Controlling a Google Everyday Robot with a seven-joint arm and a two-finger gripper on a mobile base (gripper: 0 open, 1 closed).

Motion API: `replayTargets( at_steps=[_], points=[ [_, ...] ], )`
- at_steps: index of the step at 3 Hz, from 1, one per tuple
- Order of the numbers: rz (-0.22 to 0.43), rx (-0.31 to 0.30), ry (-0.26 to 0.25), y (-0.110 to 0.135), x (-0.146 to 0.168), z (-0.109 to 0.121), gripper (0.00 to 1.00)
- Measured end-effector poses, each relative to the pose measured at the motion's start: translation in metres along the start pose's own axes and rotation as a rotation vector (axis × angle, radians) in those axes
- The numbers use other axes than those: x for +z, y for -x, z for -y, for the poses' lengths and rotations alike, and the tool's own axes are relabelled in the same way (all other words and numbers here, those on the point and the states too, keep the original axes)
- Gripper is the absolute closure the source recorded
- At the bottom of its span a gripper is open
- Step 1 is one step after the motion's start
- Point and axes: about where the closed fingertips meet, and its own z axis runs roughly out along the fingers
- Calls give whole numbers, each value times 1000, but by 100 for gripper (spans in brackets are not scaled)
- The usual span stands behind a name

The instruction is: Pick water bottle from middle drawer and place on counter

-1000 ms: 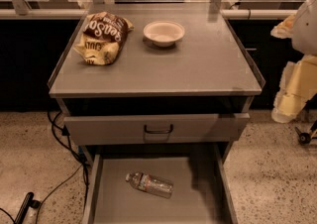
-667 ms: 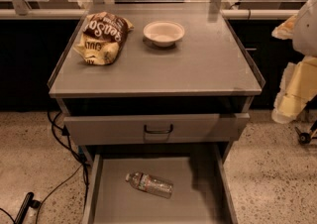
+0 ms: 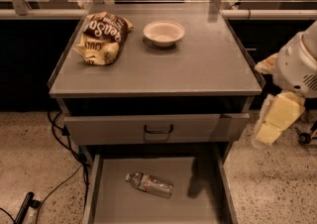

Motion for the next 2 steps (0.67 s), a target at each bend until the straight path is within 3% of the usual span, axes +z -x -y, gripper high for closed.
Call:
replayTargets(
  at_steps=[2],
  points=[
    [97,19,145,4,89,-26,0]
  ],
)
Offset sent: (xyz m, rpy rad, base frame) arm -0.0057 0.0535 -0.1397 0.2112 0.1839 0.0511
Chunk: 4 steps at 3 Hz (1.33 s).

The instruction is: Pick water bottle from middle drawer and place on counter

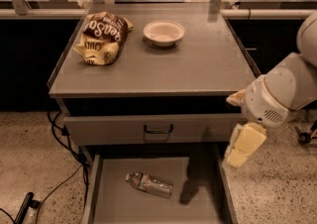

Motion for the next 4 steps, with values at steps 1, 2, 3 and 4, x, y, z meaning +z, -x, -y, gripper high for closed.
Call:
replayTargets(
  at_steps=[1,2,3,4],
  points=[
    [5,5,40,-4,21,2,0],
    [5,5,40,-4,21,2,0],
    [17,8,54,-6,28,-1,0],
    [99,43,79,-17,59,-20,0]
  ],
)
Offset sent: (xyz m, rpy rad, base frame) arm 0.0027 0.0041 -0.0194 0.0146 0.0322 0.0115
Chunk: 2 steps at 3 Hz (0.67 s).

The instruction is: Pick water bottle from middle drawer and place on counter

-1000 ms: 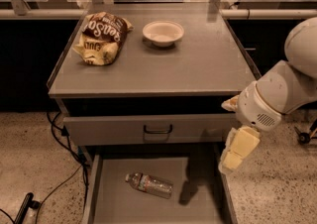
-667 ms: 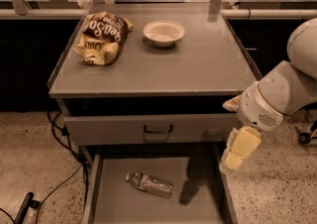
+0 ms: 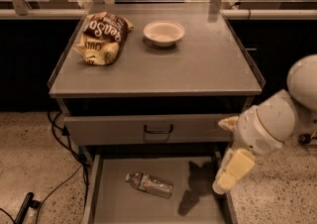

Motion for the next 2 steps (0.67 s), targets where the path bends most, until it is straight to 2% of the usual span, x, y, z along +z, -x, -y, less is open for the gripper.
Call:
replayTargets(
  at_steps=[1,2],
  points=[
    [128,57,16,-32,56,-23,0],
    [202,99,13,-61,112,-27,0]
  ],
)
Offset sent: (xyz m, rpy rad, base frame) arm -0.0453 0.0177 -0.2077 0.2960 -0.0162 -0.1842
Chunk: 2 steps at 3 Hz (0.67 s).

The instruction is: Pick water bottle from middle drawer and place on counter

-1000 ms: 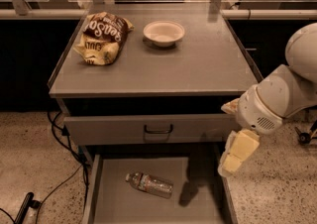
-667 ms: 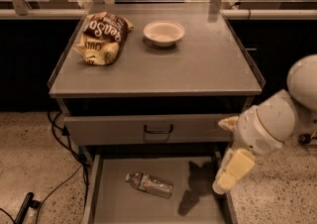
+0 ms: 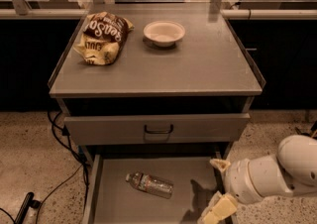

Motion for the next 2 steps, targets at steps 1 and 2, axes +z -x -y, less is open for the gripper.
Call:
replayTargets(
  at_steps=[1,2],
  points=[
    [42,39,-15,-27,48,19,0],
    [49,61,-18,-41,84,47,0]
  ],
)
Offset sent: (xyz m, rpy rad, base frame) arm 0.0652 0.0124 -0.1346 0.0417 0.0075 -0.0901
